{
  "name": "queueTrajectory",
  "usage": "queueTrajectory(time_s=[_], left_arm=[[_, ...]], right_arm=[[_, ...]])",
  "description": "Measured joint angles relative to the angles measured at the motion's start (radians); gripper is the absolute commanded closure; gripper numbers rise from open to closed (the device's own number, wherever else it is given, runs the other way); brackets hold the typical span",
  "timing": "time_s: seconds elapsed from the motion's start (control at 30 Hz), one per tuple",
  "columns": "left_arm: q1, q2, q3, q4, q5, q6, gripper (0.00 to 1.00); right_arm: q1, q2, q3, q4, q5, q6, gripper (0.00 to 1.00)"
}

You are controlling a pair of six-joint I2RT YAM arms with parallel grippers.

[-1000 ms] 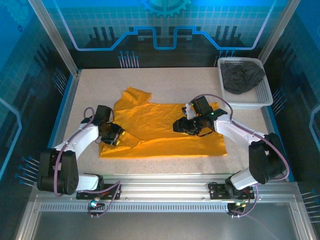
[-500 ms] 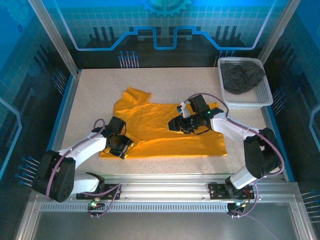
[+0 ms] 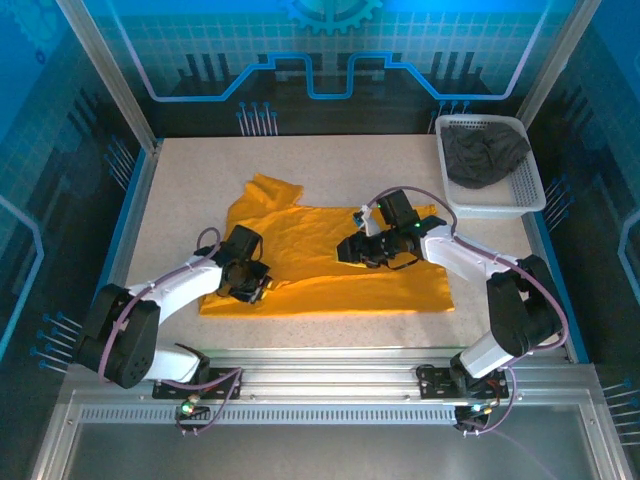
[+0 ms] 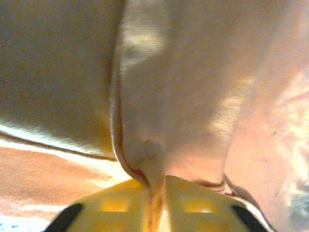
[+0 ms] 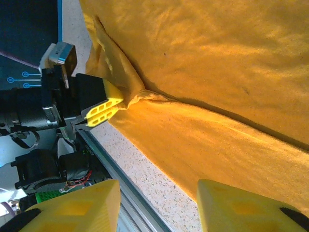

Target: Fold and stack the t-shirts

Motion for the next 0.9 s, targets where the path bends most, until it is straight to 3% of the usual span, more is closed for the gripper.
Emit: queueTrajectory(time_s=[0.03, 0.23, 0.57, 0.9], left_arm=[[-0.003, 0.000, 0.006, -0.001, -0.004, 0.002, 0.99], [-0.015, 0.052, 0.099, -0.016, -0.021, 0.053, 1.00], [-0.079, 0.306, 0.427, -0.172, -0.066, 0.299, 1.00], [-0.115, 0.388, 0.508, -0.256, -0.139, 0.439, 1.00]], right_arm=[[0.000, 0.000, -0.001, 0.000, 0.001, 0.000, 0.55], [-0.001, -0.001, -0.002, 0.000, 0.001, 0.007, 0.56], [-0.021, -0.001, -0.002, -0.004, 0.001, 0.007, 0.58], [-0.029, -0.011, -0.003, -0.014, 0.001, 0.007, 0.59]])
